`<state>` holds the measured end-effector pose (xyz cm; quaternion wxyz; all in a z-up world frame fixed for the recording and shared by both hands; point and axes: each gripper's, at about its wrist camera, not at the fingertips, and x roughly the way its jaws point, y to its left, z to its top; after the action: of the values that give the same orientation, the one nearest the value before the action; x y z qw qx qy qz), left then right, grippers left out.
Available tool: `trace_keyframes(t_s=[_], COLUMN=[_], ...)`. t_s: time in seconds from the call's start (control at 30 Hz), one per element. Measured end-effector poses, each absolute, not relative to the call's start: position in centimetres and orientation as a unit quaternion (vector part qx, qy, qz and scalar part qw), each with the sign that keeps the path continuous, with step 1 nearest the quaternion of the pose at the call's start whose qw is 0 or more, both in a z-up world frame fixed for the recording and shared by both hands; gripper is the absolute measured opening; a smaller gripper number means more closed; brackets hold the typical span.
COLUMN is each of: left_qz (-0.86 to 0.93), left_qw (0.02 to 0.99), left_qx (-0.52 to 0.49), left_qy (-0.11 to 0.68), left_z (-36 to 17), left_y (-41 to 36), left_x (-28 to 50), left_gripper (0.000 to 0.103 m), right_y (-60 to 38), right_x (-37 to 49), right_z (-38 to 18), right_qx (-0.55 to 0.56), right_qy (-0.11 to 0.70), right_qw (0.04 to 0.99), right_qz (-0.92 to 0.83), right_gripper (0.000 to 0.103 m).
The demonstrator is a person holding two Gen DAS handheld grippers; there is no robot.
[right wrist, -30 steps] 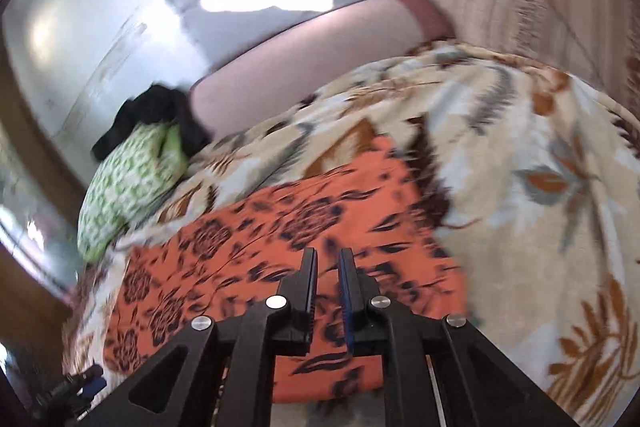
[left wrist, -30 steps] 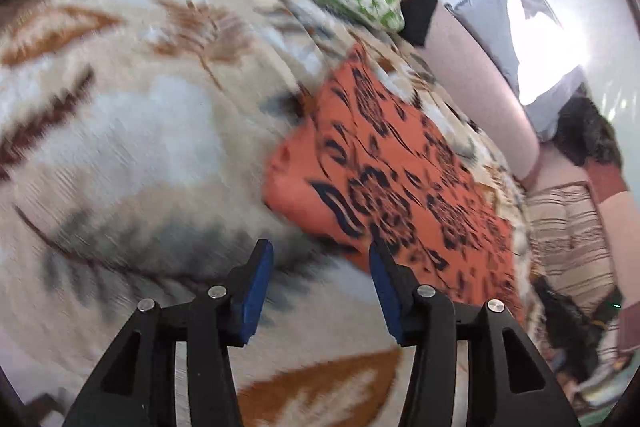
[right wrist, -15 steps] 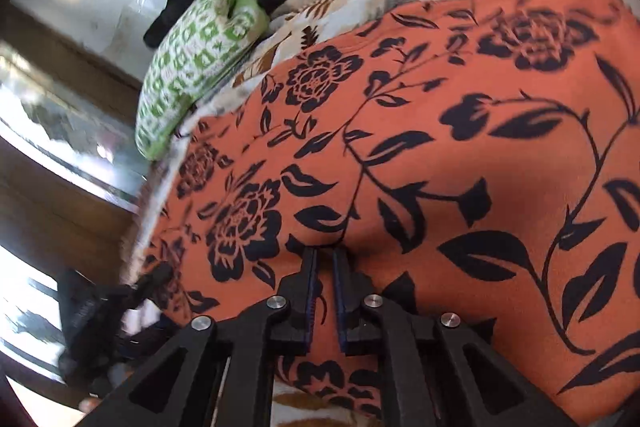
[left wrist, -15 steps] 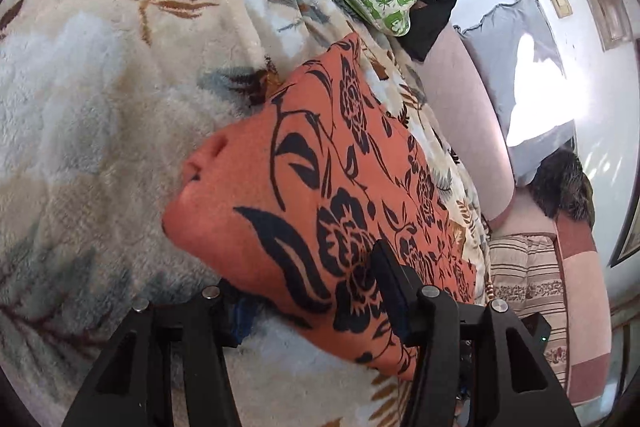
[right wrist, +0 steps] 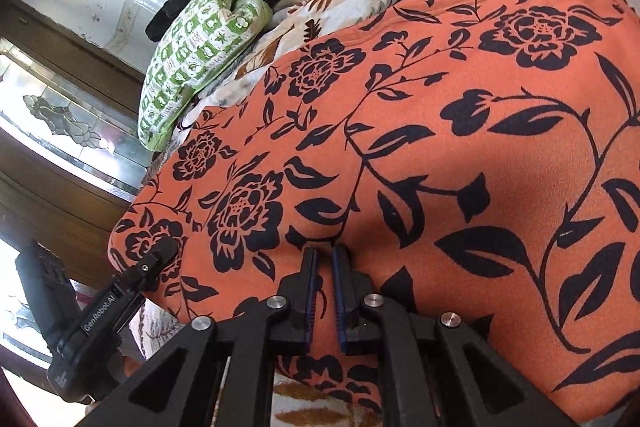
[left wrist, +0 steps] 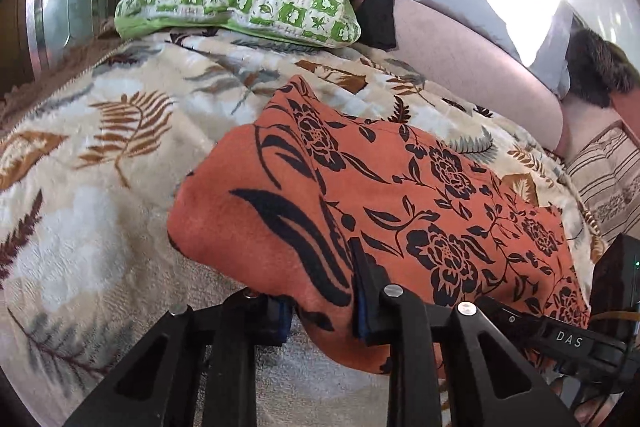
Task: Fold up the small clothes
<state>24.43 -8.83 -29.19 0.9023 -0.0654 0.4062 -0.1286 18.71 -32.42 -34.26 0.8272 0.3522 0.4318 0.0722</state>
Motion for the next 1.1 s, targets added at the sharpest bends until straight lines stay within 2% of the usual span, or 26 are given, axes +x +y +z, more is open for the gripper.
trace_keyframes(t_s=[0.5, 0.7, 1.0, 1.1], left_qz=[-0.115, -0.125, -0.187, -0.230], left_qw=[0.916, 0.928, 0.936, 0.928], left_qx=[-0.019, 0.007, 0.095, 0.118], left_qy=[0.383, 0.352, 0.281, 0.269], left_z=[-28.1, -26.3, -22.1, -21.4], left_y=[-10.5, -12.0, -19.5, -23.6], left_x=[23.7, 22.7, 18.8, 17.2], left_gripper=[0.025, 0.023, 0.023, 0.023], right_y=[-32.9, -35.2, -43.7, -46.7], right_x=[18.4, 17.3, 12.9, 11.3], right_z=[-34.6, -34.2, -31.5, -31.0], right_qx=[0.370, 0.426, 0.462, 0.483], right_qy=[0.431, 0.434, 0.363, 0.339], right_qw=[0.819, 0.787, 0.807, 0.806], right_qz=[0.079, 0.100, 0.055, 0.047], right_gripper=[0.009, 0.013, 0.012, 0.015])
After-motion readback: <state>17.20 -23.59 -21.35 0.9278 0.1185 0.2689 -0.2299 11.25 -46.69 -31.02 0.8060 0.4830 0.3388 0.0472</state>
